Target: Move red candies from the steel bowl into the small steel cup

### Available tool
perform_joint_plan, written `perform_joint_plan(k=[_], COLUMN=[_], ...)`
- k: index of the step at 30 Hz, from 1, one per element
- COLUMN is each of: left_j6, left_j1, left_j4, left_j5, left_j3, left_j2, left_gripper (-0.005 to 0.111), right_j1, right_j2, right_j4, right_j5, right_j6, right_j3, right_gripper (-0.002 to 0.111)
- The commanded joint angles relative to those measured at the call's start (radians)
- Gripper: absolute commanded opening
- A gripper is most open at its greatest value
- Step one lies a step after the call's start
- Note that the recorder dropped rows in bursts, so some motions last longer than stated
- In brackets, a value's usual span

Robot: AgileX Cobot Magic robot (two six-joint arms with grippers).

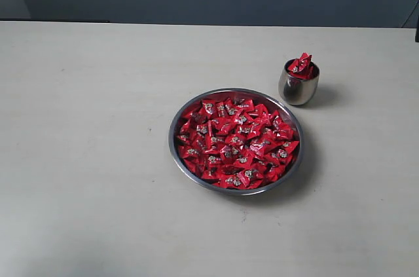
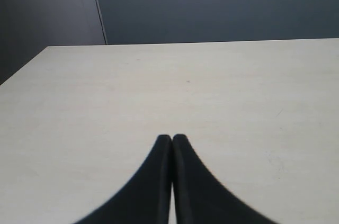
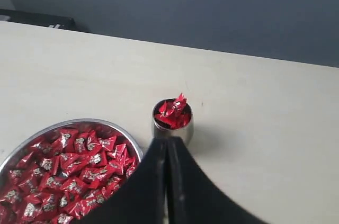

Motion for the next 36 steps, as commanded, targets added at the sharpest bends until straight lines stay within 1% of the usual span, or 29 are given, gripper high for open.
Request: perform_joint_plan(k=[1,4,6,9,11,12,14,16,19,25,29,34,36], left_j6=[-0.003,-0.003,-0.003,-0.003,-0.003,-0.003,-0.003,-0.003,-0.003,-0.003,-0.003,-0.003,-0.003], left_j1=[-0.007,-0.007,-0.007,-0.007,-0.007,-0.007,-0.007,-0.007,-0.007,-0.007,-0.007,-0.007,-0.007], left_j4=[0.006,0.006,0.006,0.006,0.006,0.006,0.006,0.006,0.006,0.006,0.006,0.006,0.006], left_j5=[-0.002,-0.002,-0.002,-0.002,-0.002,-0.002,-0.002,-0.002,-0.002,-0.002,-0.002,-0.002,-0.002], left_j3=[0.004,0.004,0.004,0.004,0.004,0.004,0.004,0.004,0.004,0.004,0.004,0.004,0.004], left_j2=[-0.004,-0.004,-0.004,-0.004,-0.004,-0.004,-0.004,-0.004,-0.004,-0.004,-0.004,-0.004,-0.004], left_gripper=[0.000,0.000,0.000,0.000,0.000,0.000,0.000,0.000,0.000,0.000,0.000,0.000,0.000], right_j1=[-0.005,-0.005,-0.027,-0.150,-0.239,-0.301,-0.385,-0.426,-0.436,-0.436,-0.436,-0.432,-0.432], right_j2=[-0.008,-0.008,-0.033,-0.130,-0.204,-0.252,-0.327,-0.410,-0.493,-0.656,-0.721,-0.758,-0.761], right_j4=[-0.072,-0.108,-0.120,-0.117,-0.092,-0.073,-0.051,-0.051,-0.051,-0.051,-0.044,-0.034,-0.034], right_j5=[0.043,0.113,0.138,0.068,0.018,0.004,-0.039,-0.105,-0.159,-0.187,-0.235,-0.246,-0.225], right_j6=[0.002,0.002,0.002,0.002,0.002,0.002,0.002,0.002,-0.005,-0.005,-0.005,-0.005,-0.005], right_j3=[0.005,0.005,0.005,0.057,0.122,0.166,0.242,0.327,0.423,0.599,0.708,0.771,0.776], right_gripper=[-0.001,-0.001,-0.001,-0.001,-0.001,-0.001,-0.001,-0.001,-0.001,-0.001,-0.001,-0.001,-0.001])
